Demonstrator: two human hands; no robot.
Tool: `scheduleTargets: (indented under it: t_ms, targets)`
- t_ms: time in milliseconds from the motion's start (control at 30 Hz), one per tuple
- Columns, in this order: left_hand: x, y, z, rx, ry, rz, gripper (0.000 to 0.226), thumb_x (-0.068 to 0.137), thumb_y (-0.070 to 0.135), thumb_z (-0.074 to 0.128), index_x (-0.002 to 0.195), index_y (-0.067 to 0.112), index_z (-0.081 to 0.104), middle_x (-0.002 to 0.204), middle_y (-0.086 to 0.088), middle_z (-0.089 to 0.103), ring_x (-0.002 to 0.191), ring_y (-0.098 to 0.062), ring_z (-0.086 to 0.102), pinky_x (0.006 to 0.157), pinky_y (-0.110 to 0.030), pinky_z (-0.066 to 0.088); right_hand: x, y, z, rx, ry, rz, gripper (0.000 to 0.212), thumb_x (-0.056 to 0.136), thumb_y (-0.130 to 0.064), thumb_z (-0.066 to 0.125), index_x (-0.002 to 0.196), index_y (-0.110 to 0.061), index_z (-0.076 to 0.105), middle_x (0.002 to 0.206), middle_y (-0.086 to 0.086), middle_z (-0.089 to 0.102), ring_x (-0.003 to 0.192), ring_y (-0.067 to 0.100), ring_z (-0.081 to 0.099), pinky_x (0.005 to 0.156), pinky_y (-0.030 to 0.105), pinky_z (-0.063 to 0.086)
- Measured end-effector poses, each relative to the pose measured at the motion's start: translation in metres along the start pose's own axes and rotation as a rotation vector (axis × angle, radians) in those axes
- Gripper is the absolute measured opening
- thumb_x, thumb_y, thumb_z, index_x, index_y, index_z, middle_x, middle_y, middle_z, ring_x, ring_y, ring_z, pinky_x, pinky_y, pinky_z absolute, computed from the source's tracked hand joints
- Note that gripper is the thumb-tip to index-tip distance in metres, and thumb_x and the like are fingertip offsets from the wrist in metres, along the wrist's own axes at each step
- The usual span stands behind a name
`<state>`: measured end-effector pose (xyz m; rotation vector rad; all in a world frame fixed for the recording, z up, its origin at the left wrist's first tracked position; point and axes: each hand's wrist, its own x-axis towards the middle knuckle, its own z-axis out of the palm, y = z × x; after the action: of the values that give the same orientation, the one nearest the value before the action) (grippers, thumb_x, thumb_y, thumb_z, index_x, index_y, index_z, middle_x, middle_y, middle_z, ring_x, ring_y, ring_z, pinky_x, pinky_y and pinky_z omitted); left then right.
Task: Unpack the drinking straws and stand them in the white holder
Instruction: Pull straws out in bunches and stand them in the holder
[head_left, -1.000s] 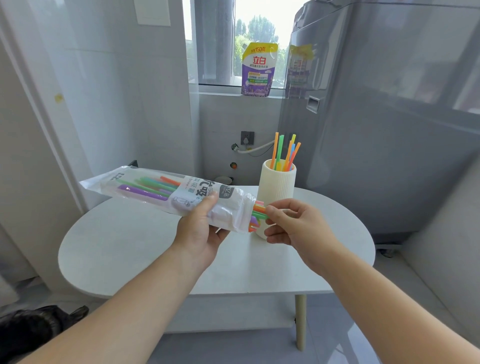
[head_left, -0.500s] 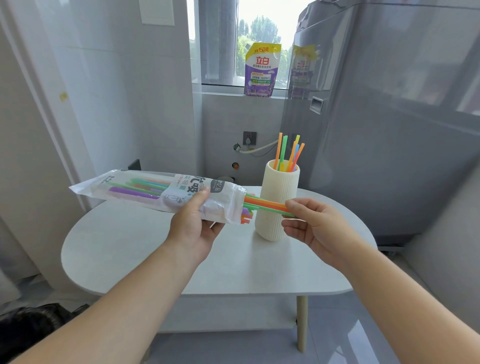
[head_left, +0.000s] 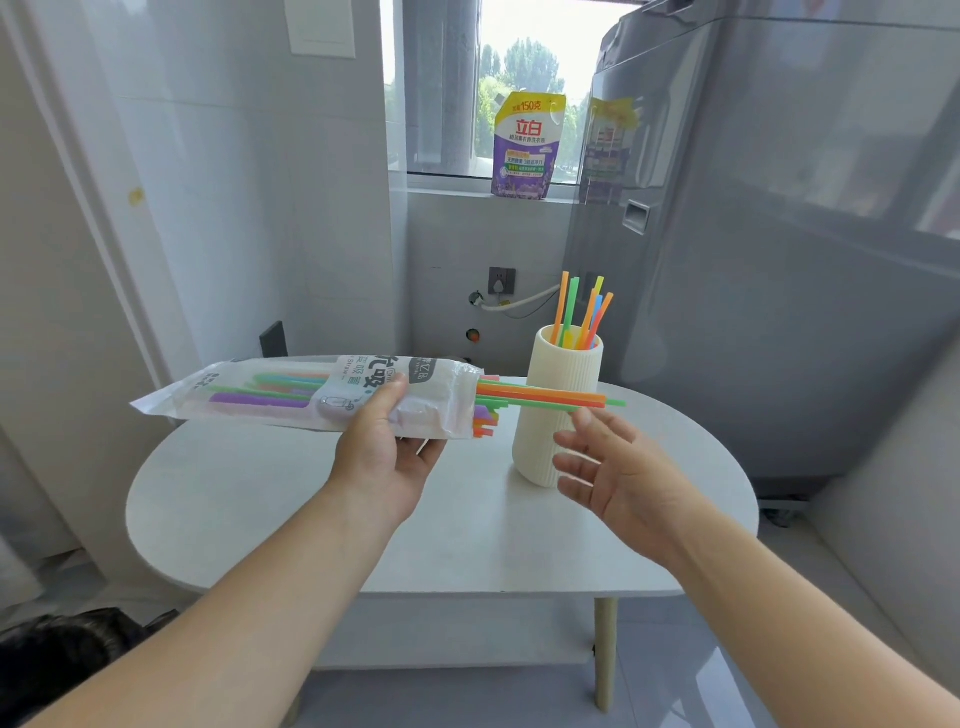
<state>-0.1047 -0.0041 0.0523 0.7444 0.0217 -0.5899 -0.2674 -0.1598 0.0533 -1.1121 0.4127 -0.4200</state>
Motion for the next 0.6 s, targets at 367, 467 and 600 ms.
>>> scheduleTargets:
  t_ms: [367,467,600]
  targets:
    - [-0.005,-0.015,0.004,0.001,-0.041,0.012,0.036,0.092,0.02,0.07,0.127,0.025,0.061,0.093,0.0,0.082,0.086,-0.018,0.079,0.062,-0.033,0.063,0.009,0.009,0.044,0.095,0.143,-0.061,0.036,0.089,-0.027,0.074,0.116,-0.006,0.064,0.069,0.001,0.051,0.055,0.009,0.051,0.054,0.023,0.052]
    - [-0.006,-0.015,0.005,-0.001,-0.044,0.009,0.037,0.093,0.02,0.069,0.13,0.023,0.061,0.093,0.0,0.082,0.084,-0.018,0.079,0.061,-0.032,0.063,0.013,0.004,0.05,0.232,0.168,-0.067,0.028,0.091,-0.02,0.073,0.113,-0.005,0.067,0.062,-0.002,0.05,0.051,0.007,0.049,0.05,0.02,0.05]
    - [-0.008,-0.014,0.005,-0.015,-0.039,-0.01,0.038,0.092,0.021,0.07,0.13,0.021,0.062,0.098,-0.003,0.081,0.088,-0.02,0.079,0.062,-0.033,0.063,0.016,-0.002,0.054,0.303,0.245,-0.083,0.014,0.092,-0.02,0.072,0.1,-0.008,0.07,0.062,-0.002,0.051,0.053,0.007,0.05,0.053,0.019,0.052]
